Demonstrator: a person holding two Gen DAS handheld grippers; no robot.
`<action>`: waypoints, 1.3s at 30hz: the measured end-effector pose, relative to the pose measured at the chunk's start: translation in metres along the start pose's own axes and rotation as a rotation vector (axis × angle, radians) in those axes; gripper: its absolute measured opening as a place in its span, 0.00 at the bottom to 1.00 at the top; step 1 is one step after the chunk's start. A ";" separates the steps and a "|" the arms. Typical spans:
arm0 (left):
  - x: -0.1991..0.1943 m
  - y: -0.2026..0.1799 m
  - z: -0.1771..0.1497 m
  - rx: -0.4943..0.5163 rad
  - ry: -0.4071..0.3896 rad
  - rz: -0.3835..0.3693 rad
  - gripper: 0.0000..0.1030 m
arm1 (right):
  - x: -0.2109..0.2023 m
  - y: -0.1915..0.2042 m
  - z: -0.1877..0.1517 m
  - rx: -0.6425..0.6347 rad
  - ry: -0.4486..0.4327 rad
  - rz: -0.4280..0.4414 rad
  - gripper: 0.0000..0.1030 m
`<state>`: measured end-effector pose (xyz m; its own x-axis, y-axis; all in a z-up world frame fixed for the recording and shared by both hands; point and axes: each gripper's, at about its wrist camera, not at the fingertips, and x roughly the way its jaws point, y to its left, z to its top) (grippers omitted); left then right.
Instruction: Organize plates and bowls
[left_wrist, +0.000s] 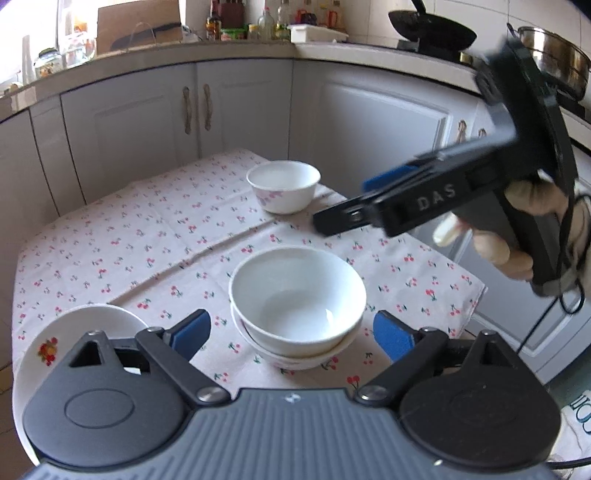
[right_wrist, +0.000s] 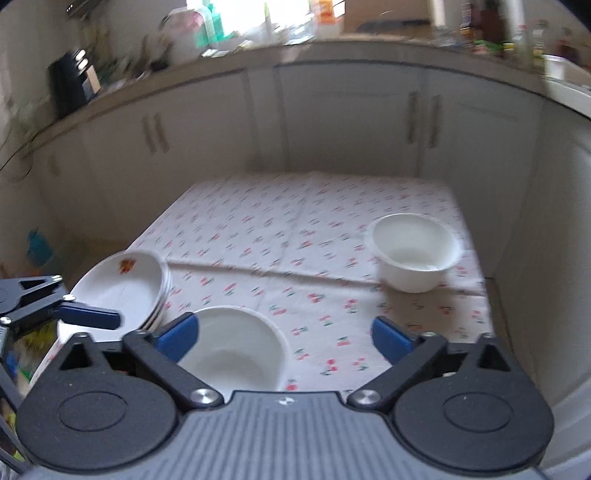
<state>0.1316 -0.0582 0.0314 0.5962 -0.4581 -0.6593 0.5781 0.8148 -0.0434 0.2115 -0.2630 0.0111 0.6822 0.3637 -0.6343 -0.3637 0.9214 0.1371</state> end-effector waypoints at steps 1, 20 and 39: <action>0.000 0.001 0.002 -0.002 -0.005 0.006 0.94 | -0.004 -0.005 -0.003 0.018 -0.033 -0.028 1.00; 0.075 0.027 0.081 -0.046 0.022 0.016 0.95 | 0.025 -0.065 -0.031 0.001 -0.097 -0.244 1.00; 0.219 0.056 0.172 -0.138 0.193 -0.049 0.94 | 0.088 -0.095 -0.001 -0.084 -0.008 -0.165 1.00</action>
<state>0.3903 -0.1743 0.0140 0.4438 -0.4331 -0.7846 0.5144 0.8400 -0.1727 0.3053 -0.3186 -0.0584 0.7415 0.2103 -0.6371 -0.2982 0.9540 -0.0321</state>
